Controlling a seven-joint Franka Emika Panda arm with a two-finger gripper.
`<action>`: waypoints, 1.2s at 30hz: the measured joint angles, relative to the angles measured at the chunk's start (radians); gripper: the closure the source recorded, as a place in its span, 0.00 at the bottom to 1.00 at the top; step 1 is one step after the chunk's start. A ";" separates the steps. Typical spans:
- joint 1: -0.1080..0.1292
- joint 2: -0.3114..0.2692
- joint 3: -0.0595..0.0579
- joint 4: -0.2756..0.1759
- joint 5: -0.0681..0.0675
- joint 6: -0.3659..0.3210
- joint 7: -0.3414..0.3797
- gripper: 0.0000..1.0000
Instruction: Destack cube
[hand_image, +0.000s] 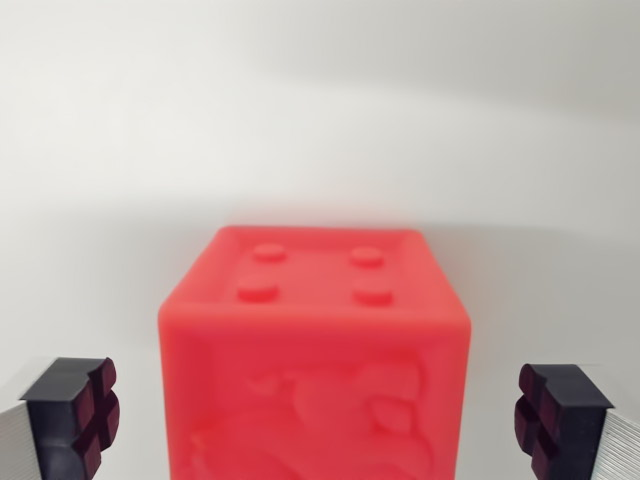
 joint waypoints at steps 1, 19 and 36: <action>0.000 -0.006 0.000 -0.002 0.000 -0.004 0.000 0.00; 0.000 -0.144 0.000 -0.027 0.000 -0.115 0.000 0.00; 0.000 -0.285 0.000 -0.021 0.000 -0.261 0.000 0.00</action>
